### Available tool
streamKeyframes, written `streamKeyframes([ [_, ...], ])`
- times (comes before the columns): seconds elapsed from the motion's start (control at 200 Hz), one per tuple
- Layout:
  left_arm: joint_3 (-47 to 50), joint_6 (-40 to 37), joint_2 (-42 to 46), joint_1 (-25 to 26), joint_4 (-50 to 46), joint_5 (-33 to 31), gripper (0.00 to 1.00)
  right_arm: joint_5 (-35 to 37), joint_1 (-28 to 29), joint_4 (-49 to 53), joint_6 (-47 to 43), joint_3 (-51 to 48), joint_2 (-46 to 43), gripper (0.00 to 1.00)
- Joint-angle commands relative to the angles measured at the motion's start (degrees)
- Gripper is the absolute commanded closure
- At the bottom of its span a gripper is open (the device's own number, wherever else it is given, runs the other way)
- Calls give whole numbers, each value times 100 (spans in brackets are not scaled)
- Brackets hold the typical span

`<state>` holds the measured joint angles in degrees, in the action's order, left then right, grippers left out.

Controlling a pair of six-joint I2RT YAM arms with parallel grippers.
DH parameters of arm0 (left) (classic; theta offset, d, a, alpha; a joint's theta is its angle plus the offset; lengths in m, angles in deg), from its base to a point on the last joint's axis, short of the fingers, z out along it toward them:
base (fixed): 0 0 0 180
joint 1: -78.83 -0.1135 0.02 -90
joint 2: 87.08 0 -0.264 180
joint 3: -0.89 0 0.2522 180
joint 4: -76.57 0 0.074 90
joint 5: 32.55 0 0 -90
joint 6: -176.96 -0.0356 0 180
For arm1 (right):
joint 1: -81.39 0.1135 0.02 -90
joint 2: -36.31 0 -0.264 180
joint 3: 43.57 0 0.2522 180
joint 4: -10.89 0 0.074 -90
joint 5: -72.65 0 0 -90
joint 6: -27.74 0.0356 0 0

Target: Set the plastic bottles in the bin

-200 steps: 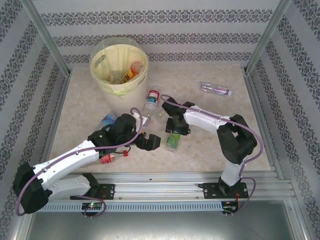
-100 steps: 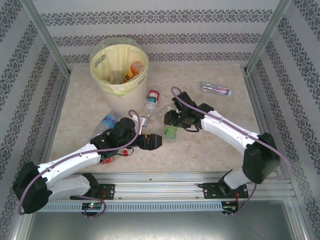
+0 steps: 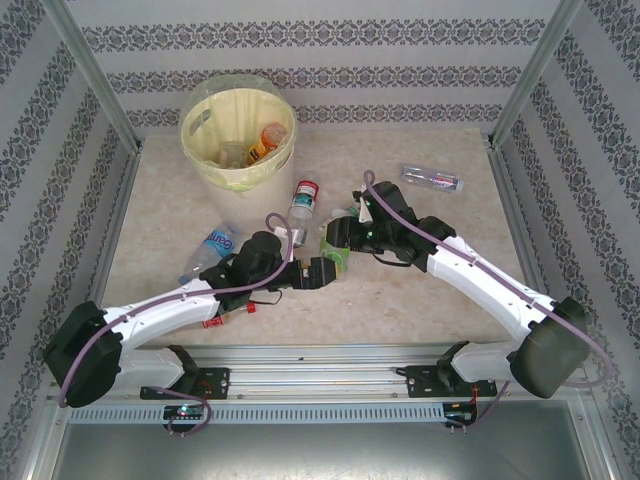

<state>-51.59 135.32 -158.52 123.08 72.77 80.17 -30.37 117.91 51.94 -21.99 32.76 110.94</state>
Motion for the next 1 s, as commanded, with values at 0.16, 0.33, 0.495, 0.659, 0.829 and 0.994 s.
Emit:
streamKeyframes([
  [0.16,-245,341,-269,49,766,250,13,-306,31,-215,-19,-107,-165,46],
  [0.33,-352,260,-335,49,682,306,28,-236,26,-174,-45,-149,-192,46],
  [0.495,-423,201,-367,49,686,400,37,-142,19,-72,-136,-165,-242,41],
  [0.659,-442,101,-251,49,528,276,39,-321,-159,3,-223,-218,-425,26],
  [0.829,-549,-7,-201,49,310,147,39,-981,-673,119,-219,-250,-868,16],
  [0.994,-739,-33,-292,49,202,19,39,-1620,-1200,188,-689,-204,-1266,8],
])
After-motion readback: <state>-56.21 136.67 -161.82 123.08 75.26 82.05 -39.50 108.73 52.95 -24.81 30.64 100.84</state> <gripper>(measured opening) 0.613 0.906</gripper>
